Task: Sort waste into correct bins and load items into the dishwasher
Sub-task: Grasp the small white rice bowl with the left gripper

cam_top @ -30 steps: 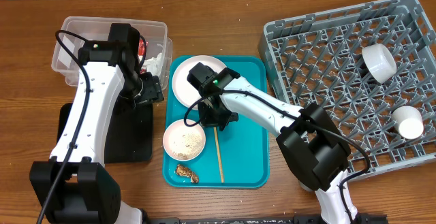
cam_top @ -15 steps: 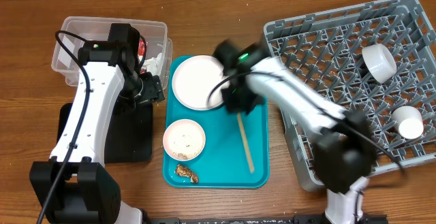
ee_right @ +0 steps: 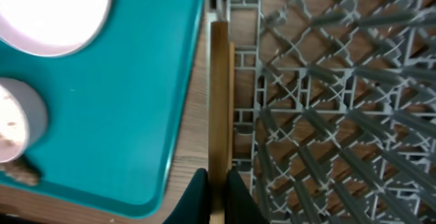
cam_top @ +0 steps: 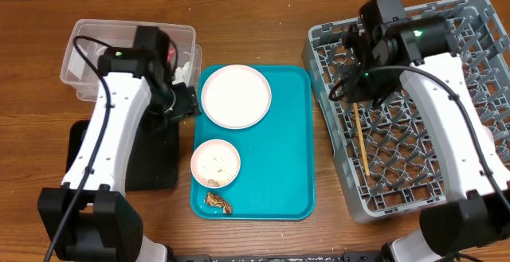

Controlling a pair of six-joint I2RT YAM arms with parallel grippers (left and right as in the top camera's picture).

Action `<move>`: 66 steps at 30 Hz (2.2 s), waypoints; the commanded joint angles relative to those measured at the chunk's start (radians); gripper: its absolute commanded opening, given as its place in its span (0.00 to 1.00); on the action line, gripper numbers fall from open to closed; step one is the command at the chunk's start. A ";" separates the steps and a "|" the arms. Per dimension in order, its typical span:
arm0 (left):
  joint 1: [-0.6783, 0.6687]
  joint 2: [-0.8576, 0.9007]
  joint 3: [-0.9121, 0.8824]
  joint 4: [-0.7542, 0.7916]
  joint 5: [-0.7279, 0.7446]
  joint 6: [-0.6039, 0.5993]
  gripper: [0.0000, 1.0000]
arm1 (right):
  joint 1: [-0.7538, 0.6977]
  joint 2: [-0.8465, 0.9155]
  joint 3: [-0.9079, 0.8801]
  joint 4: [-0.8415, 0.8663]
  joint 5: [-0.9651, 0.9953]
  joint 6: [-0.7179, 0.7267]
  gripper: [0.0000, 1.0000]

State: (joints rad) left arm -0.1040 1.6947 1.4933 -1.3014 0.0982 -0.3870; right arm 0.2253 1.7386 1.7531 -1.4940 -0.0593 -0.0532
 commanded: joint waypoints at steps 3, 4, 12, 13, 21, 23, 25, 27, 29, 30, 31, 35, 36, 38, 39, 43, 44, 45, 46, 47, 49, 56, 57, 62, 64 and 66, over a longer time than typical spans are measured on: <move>-0.096 -0.021 0.015 0.000 0.029 -0.007 0.82 | -0.007 0.008 -0.167 0.076 0.018 -0.030 0.04; -0.111 -0.021 0.014 0.000 0.029 -0.008 0.82 | -0.007 0.008 -0.201 0.097 0.035 -0.030 0.04; -0.217 -0.019 0.013 -0.010 0.026 -0.049 0.82 | -0.007 0.008 -0.322 0.174 0.059 -0.030 0.30; -0.226 -0.019 0.013 -0.011 0.026 -0.056 0.82 | -0.007 0.008 -0.322 0.177 0.059 -0.030 0.31; -0.282 -0.019 0.011 -0.013 0.029 -0.071 0.81 | -0.011 -0.019 -0.282 0.174 0.060 0.023 0.35; -0.298 -0.019 0.001 -0.009 0.024 -0.070 0.80 | -0.022 -0.047 -0.258 0.183 0.061 0.053 0.36; -0.311 -0.019 -0.018 -0.001 0.022 -0.071 0.80 | -0.047 -0.088 -0.233 0.201 0.062 0.093 0.37; -0.323 -0.019 -0.052 0.016 0.023 -0.071 0.80 | -0.080 -0.128 -0.216 0.214 0.062 0.117 0.38; -0.335 -0.019 -0.095 0.040 0.025 -0.071 0.80 | -0.117 -0.164 -0.211 0.224 0.061 0.134 0.38; -0.340 -0.019 -0.120 0.058 0.026 -0.070 0.81 | -0.140 -0.182 -0.211 0.227 0.058 0.133 0.40; -0.345 -0.019 -0.149 0.078 0.026 -0.071 0.81 | -0.158 -0.195 -0.211 0.225 0.058 0.133 0.42; -0.366 -0.019 -0.272 0.203 0.028 -0.070 0.77 | -0.227 -0.214 -0.211 0.196 0.058 0.133 0.45; -0.371 -0.019 -0.299 0.234 0.029 -0.069 0.76 | -0.235 -0.212 -0.211 0.190 0.058 0.133 0.45; -0.389 -0.019 -0.357 0.302 0.030 -0.062 0.71 | -0.245 -0.211 -0.211 0.185 0.058 0.133 0.45; -0.397 -0.019 -0.372 0.321 0.028 -0.062 0.70 | -0.245 -0.211 -0.211 0.185 0.058 0.133 0.45; -0.422 -0.019 -0.428 0.396 0.025 -0.062 0.65 | -0.244 -0.211 -0.211 0.184 0.058 0.133 0.45; -0.428 -0.019 -0.444 0.416 0.025 -0.063 0.64 | -0.244 -0.211 -0.211 0.184 0.058 0.133 0.45; -0.433 -0.019 -0.454 0.426 0.025 -0.063 0.63 | -0.244 -0.211 -0.211 0.184 0.057 0.133 0.45; -0.437 -0.019 -0.460 0.433 0.024 -0.063 0.60 | -0.244 -0.211 -0.211 0.183 0.058 0.133 0.45; -0.440 -0.019 -0.463 0.438 0.021 -0.062 0.57 | -0.244 -0.211 -0.211 0.183 0.057 0.133 0.45; -0.441 -0.019 -0.464 0.445 0.018 -0.063 0.51 | -0.244 -0.211 -0.211 0.183 0.057 0.133 0.45; -0.441 -0.019 -0.464 0.454 0.017 -0.063 0.14 | -0.244 -0.211 -0.211 0.183 0.039 0.133 0.45; -0.441 -0.019 -0.464 0.454 0.017 -0.063 0.12 | -0.244 -0.211 -0.211 0.183 0.039 0.133 0.45; -0.441 -0.019 -0.463 0.453 0.014 -0.063 0.04 | -0.245 -0.211 -0.211 0.183 0.039 0.133 0.45; -0.439 -0.019 -0.456 0.444 0.013 -0.063 0.04 | -0.244 -0.211 -0.211 0.182 0.039 0.133 0.45; -0.439 -0.020 -0.435 0.417 0.006 -0.063 0.04 | -0.245 -0.211 -0.211 0.180 0.040 0.132 0.45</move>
State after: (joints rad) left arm -0.5385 1.6791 1.0348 -0.8639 0.1036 -0.4465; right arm -0.0154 1.5288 1.5261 -1.3140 -0.0162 0.0750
